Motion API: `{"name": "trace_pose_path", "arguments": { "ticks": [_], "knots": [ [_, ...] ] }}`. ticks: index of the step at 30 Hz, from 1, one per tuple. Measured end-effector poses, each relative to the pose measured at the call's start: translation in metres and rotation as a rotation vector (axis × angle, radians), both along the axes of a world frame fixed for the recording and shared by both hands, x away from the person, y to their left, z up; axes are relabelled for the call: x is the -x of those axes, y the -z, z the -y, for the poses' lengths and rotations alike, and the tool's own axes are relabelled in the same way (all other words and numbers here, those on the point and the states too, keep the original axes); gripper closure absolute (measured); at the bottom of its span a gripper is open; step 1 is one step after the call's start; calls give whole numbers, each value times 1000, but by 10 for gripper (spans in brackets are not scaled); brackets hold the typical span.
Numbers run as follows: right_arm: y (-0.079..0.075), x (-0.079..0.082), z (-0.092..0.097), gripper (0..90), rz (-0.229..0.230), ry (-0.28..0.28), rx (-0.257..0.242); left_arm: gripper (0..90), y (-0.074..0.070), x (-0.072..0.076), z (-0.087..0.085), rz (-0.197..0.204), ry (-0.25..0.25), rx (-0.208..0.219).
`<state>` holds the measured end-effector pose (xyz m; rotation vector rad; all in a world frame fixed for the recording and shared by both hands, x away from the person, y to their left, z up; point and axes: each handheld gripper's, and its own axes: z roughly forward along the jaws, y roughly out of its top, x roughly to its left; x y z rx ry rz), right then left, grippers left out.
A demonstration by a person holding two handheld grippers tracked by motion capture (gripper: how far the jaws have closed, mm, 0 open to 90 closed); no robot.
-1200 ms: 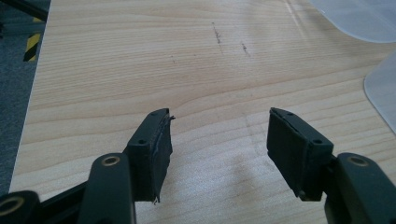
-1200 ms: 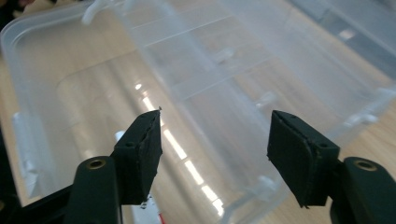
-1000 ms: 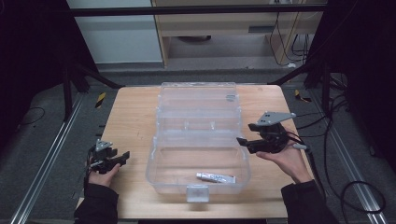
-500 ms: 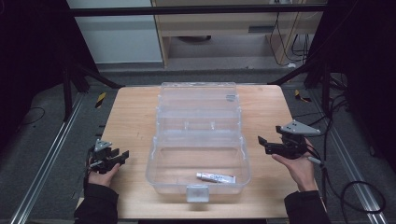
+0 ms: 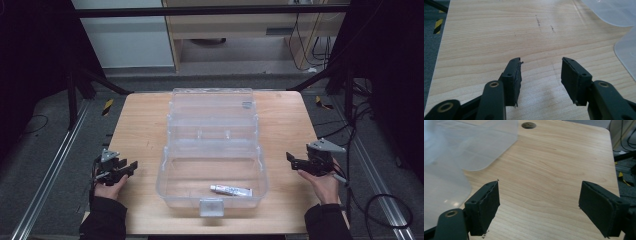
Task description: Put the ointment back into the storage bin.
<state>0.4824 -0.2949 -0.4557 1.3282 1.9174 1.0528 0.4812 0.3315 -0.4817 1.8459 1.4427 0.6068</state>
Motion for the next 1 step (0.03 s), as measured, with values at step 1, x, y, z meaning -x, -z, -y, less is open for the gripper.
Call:
{"name": "trace_pose_path", "arguments": {
  "ticks": [1],
  "knots": [
    [2, 0, 2, 169, 0, 12, -9, 492, 0, 0, -1, 2, -2, -3]
  ]
}}
